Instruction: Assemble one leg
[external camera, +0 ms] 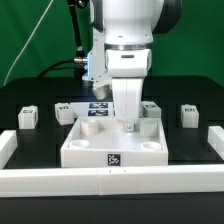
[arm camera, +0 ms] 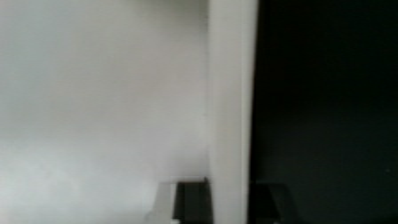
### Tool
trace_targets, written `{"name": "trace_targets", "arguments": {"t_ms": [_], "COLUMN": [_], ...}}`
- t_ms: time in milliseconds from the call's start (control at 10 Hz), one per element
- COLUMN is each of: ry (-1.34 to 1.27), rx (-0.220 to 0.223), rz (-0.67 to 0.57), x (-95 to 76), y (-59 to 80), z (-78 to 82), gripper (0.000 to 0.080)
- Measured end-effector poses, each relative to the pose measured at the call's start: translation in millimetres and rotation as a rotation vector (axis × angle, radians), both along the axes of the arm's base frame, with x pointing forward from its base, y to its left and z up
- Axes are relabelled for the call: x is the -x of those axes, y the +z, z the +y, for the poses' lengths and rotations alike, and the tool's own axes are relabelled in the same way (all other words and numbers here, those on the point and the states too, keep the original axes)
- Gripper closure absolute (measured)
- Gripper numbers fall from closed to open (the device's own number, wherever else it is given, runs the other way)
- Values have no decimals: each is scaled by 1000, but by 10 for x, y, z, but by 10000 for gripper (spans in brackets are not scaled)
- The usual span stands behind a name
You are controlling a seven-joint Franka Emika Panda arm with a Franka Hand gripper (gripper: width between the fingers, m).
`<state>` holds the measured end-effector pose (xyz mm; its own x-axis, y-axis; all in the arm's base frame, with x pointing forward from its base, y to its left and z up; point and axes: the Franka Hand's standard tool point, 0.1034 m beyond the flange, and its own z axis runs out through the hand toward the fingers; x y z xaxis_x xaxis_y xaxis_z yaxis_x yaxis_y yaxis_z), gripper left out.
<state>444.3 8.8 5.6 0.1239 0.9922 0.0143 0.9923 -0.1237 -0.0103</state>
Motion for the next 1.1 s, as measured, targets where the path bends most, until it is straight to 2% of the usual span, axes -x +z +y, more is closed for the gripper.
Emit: {"name": "trace_targets", "arguments": {"t_ms": [300, 600, 1000, 1100], "ry": [65, 104, 78, 78], "rx": [0, -20, -37, -38], "rz": [4, -7, -12, -13], "x": [-33, -158, -357, -413], "y": [2, -2, 6, 6], "z": [59, 359, 671, 705], "gripper": [741, 741, 741, 741]}}
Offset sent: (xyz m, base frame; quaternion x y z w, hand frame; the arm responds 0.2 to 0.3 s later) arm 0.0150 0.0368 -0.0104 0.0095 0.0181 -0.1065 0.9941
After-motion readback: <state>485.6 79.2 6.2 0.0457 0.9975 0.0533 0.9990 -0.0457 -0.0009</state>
